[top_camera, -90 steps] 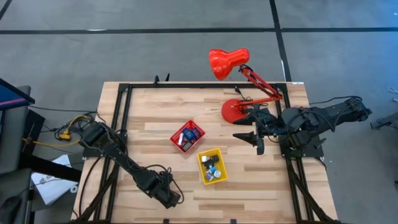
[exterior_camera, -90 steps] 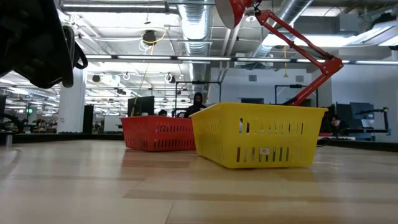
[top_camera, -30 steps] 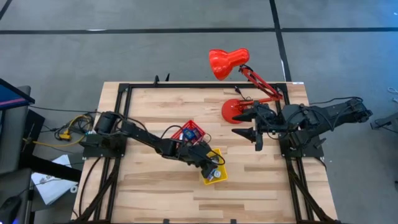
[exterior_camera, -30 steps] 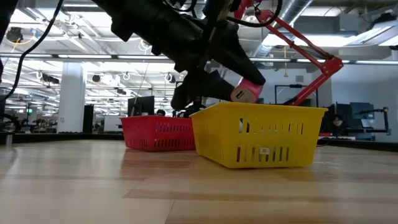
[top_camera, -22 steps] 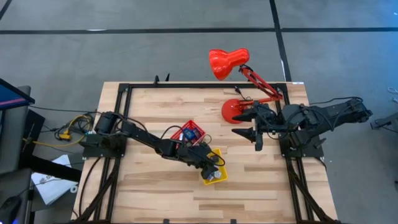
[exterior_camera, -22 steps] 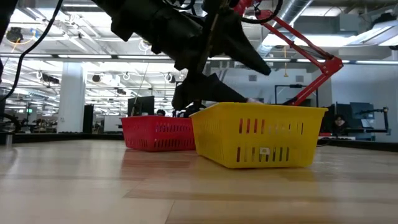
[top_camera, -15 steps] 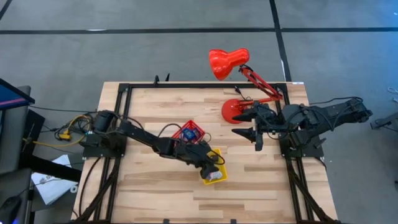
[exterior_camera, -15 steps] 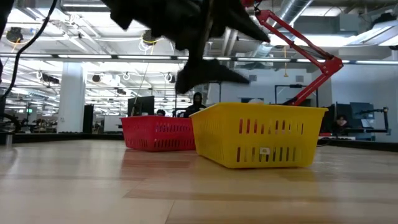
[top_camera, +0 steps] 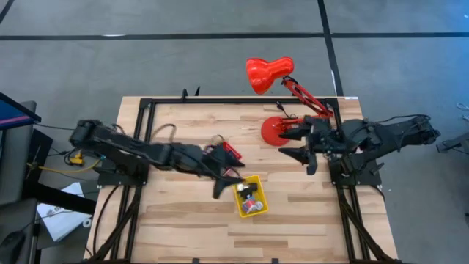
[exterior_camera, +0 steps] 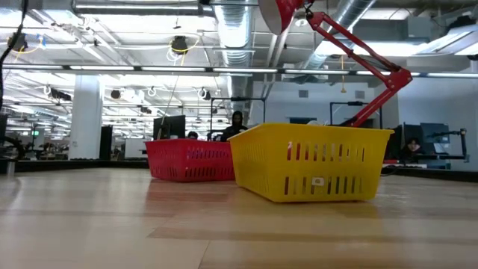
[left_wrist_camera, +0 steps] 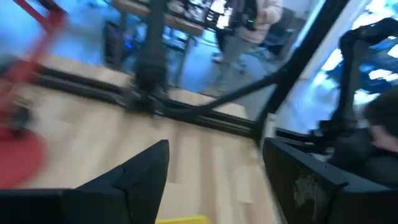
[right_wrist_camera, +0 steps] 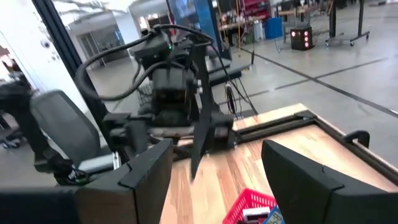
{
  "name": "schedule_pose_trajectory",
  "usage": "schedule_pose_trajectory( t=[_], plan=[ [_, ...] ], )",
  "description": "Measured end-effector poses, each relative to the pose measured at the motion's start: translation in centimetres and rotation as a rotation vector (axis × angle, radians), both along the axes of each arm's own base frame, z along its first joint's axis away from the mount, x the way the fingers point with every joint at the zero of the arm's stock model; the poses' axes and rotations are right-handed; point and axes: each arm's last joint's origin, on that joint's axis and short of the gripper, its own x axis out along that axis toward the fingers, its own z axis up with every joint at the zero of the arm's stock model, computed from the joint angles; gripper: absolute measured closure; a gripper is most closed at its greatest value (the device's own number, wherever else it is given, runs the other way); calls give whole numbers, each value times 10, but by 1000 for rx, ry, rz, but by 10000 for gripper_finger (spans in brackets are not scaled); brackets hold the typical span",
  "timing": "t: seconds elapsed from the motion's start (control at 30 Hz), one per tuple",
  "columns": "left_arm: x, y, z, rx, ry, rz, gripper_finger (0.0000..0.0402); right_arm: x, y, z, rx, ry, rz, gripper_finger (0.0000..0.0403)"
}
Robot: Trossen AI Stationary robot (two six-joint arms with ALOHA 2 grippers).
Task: Pick & Place Office items
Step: Return to Home Position
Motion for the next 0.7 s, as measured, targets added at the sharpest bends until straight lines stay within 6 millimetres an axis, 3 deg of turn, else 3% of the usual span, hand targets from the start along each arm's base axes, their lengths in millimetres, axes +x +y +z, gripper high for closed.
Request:
schedule_pose_trajectory(
  t=[0.27,0.47,0.6,0.7],
  plan=[
    [-58,25,48,198,-24,124,179,-49,-14,21,-10,-120,2,163],
    [-96,51,76,285,-89,150,201,-71,-22,20,-36,-88,-37,163],
    [-114,68,83,304,-142,108,215,-86,-26,18,-58,-70,-27,163],
    [-126,81,73,297,-137,107,225,-99,-29,16,-73,-61,-26,163]
  ],
)
